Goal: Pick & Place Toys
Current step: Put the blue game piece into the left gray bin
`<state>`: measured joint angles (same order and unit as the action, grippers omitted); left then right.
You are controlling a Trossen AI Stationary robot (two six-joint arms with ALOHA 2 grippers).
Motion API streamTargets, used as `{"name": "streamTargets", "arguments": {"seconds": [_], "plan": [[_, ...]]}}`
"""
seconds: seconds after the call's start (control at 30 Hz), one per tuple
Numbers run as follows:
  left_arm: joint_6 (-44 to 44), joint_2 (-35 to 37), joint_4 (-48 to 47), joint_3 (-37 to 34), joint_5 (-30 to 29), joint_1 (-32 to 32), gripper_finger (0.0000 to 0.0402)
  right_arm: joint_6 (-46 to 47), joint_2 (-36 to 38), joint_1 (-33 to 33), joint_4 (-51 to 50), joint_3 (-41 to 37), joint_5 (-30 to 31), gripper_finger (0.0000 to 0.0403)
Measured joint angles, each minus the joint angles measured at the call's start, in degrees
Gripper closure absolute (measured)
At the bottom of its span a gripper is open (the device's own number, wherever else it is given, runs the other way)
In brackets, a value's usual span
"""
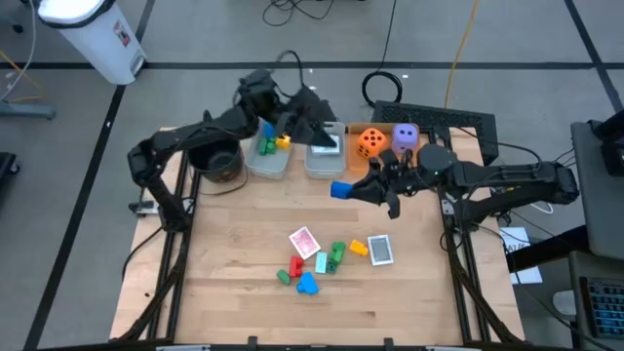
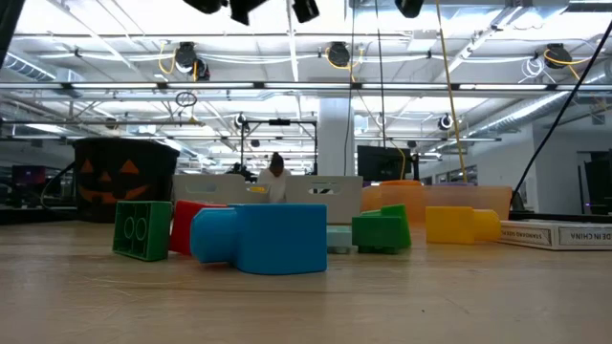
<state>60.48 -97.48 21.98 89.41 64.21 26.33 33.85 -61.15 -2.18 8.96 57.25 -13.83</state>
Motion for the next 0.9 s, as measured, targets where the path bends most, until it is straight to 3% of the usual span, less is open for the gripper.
{"name": "streamTargets", "arguments": {"seconds": [0.2,0.47,0.9], "plan": [[-16.09,6.24,-14.24,0.0,-11.18,1.5,0.0144,6.01,-0.68,-1.31,5.1,-0.02,-1.6,0.0377],[-40.73,13.65,-35.64,0.0,-34.79,-2.42,0.0144,11.59,-0.88,-3.56,7.7,-0.02,-1.54,0.0377],[-62.06,15.38,-49.11,3.09,-61.46,-14.04,0.0144,23.83,-5.55,-7.91,13.59,-0.04,-8.43,0.0378]]}}
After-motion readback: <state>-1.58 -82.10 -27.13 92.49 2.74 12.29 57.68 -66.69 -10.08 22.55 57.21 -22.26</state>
